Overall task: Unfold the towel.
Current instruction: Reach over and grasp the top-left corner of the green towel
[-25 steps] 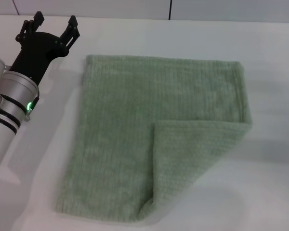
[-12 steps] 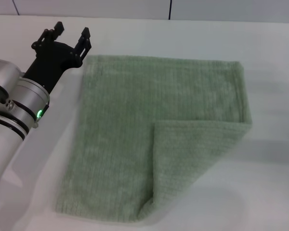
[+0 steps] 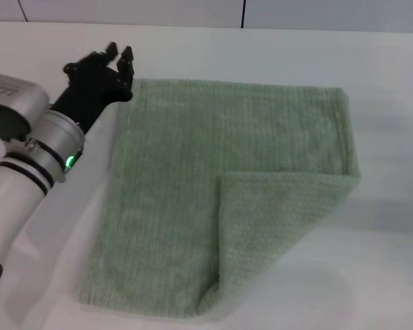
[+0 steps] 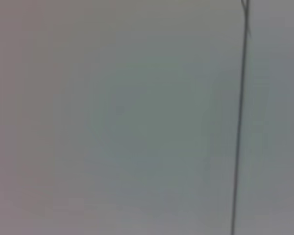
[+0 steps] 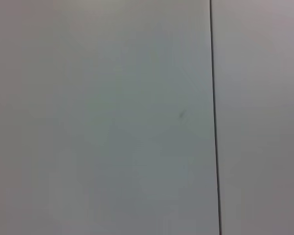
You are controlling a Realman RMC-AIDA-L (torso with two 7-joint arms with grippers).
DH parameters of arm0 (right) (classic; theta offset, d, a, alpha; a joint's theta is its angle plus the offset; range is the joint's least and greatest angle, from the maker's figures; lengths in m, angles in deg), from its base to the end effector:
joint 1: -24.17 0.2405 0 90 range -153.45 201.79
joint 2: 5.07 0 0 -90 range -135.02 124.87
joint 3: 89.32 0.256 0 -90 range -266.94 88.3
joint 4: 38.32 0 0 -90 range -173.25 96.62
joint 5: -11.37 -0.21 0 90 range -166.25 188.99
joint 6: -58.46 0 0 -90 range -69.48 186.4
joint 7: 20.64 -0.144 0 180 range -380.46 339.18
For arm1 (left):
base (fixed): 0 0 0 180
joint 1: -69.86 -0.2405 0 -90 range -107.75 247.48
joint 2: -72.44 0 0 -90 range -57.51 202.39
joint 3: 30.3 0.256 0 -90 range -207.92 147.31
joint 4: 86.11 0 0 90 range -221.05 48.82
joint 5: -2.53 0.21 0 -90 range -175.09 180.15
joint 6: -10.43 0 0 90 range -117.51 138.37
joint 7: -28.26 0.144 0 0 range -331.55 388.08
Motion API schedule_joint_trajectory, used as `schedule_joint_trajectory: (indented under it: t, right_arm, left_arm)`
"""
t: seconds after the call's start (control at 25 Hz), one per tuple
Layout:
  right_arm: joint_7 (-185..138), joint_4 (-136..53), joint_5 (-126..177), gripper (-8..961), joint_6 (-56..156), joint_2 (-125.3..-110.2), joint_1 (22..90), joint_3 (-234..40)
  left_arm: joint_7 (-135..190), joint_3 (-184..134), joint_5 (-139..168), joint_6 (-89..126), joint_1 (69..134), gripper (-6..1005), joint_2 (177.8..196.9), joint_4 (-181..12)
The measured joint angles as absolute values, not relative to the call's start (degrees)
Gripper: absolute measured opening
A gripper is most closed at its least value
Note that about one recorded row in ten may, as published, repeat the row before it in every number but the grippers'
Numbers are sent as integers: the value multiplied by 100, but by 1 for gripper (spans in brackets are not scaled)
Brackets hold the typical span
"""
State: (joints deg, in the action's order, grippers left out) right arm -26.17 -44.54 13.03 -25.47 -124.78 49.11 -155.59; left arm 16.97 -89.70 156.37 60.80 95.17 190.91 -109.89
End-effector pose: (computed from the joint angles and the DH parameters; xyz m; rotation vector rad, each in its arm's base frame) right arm 0.3291 0.3232 0.0653 -1.2474 0.2563 0.7654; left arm -0.2736 0.3595 -0.0523 -1.8457 -0.5559 -0.7295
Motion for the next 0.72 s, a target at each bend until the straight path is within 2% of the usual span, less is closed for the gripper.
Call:
schedule_joint_trajectory:
  t: [0.12,0.24,0.48,0.72]
  right_arm:
    - [-2618,-4456,1296,776,-2547,-12478,4913,-15559]
    - [-2617,-4455,1294,776,-2547,-12478,4913,-15559]
    - [-2617,-4453,1289,777,-2544,-12478,4913,-15559]
    - [-2617,-4465,1286,777,-2544,-12478,4922,-15561]
  left_arm:
    - [1586,-8854,15644,5782,9635,314,19084,-11010]
    - [1485,-8798,15685,5433,9775,88,19074,-11034]
    - [1385,-8775,15714,4533,10150,-2,19064,-11034]
    - [1337,-8777,15721,3701,10479,-2,19073,-11033]
